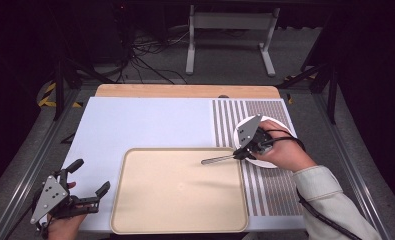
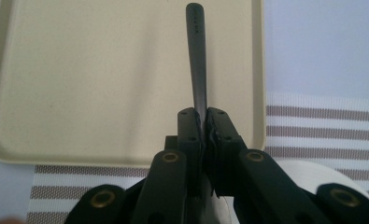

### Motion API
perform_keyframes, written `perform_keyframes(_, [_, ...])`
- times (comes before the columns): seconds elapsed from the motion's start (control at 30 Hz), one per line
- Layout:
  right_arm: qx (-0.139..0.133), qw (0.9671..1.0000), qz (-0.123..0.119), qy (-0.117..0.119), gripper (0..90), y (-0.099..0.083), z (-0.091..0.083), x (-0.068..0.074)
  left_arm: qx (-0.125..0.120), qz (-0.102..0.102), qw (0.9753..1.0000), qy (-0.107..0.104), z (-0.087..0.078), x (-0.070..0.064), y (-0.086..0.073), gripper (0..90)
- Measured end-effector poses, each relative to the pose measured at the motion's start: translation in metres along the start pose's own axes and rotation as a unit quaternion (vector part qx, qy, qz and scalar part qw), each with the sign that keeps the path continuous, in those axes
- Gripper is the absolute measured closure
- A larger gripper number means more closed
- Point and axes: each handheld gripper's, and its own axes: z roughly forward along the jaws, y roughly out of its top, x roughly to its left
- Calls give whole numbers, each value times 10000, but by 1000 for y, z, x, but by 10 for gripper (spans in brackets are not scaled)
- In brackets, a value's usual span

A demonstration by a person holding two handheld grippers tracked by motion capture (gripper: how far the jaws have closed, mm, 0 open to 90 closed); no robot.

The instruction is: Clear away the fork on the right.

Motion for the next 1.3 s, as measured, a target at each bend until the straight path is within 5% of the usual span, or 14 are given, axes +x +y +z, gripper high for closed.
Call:
perform_keyframes(0.6, [-172,9994,-241,158,854,34,36,-14,12,7,10000,-23,0,1,0,2])
perform_keyframes(1.3, [-141,9991,-146,362,854,30,71,-25,24,4,10000,-24,0,1,0,2])
